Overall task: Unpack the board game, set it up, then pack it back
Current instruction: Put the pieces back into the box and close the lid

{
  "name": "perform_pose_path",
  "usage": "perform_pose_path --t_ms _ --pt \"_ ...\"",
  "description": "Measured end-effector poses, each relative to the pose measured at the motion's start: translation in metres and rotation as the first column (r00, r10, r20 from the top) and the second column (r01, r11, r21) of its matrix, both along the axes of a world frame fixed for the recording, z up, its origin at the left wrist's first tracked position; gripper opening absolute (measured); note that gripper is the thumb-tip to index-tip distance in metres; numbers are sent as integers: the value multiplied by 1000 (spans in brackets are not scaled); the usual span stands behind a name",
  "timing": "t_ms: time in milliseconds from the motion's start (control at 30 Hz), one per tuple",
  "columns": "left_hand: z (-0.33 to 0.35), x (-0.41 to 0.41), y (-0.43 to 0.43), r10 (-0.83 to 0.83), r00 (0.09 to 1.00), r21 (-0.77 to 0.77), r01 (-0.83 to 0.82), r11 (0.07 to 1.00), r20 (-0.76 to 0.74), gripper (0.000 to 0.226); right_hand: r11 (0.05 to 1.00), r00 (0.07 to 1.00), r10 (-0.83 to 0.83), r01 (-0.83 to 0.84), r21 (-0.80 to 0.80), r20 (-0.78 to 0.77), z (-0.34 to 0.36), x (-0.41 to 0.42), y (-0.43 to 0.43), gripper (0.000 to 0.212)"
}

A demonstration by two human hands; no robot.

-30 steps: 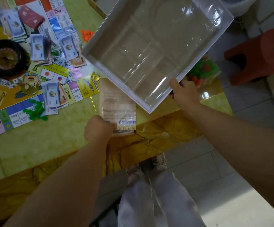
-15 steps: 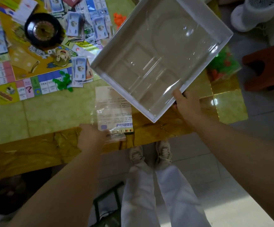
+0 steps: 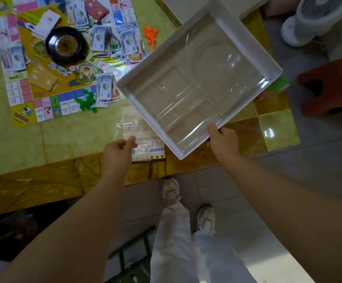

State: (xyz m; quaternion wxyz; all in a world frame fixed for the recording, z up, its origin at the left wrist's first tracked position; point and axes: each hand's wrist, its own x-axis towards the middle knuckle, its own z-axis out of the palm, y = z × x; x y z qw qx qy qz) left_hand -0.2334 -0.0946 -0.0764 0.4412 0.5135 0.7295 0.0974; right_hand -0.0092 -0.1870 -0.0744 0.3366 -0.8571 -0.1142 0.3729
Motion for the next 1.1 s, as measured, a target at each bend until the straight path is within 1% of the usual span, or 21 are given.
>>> perform_pose_path --t_ms 67,100,133,200,300,333,433,533,667,800,900,967,1000,1067,1100 --pt "14 16 -8 97 977 23 -103 994 192 34 1000 1000 -5 5 -11 16 1 -5 -9 47" --pt "19 23 -8 143 958 22 -154 988 248 35 1000 1000 -12 13 -25 26 1 -7 -11 46" --pt "26 27 -14 158 946 12 -168 986 284 37 999 999 -21 22 -35 28 5 -11 -20 46" --pt "31 32 -18 126 944 -31 -123 992 304 37 998 999 -33 33 -50 9 8 -17 -29 46" --pt "35 33 -33 31 968 -99 -6 995 248 34 996 998 -54 53 -75 -18 14 -31 -50 46" --pt "36 33 -37 16 971 -105 9 994 237 33 995 997 -68 66 -74 -34 16 -36 -56 45" --pt "37 34 -55 3 972 -102 21 995 236 29 990 992 -109 104 -99 -57 17 -46 -78 44" --pt "35 34 -69 -48 965 -91 74 993 257 22 983 990 -129 119 -141 -64 13 -54 -97 47" --pt "27 39 -84 -106 968 -66 124 990 226 20 970 974 -196 176 -170 -111 6 -63 -115 47" --pt "14 46 -86 -137 974 -62 150 987 178 21 974 963 -174 137 -179 -207 -2 -60 -121 48" --pt "3 49 -83 -149 978 -84 162 983 146 22 965 910 -230 168 -201 -344 -12 -54 -120 42" --pt "-5 51 -79 -153 982 -103 165 981 113 27 963 877 -248 177 -204 -412 -18 -51 -119 40" --pt "-9 52 -78 -162 982 -109 172 979 95 28 962 871 -249 174 -209 -424 -20 -50 -118 40" --pt "-14 54 -74 -182 980 -111 190 975 79 23 964 870 -236 152 -220 -432 -20 -48 -116 41" --pt "-16 55 -72 -189 979 -112 196 974 73 25 964 867 -224 129 -232 -445 -18 -46 -115 43"
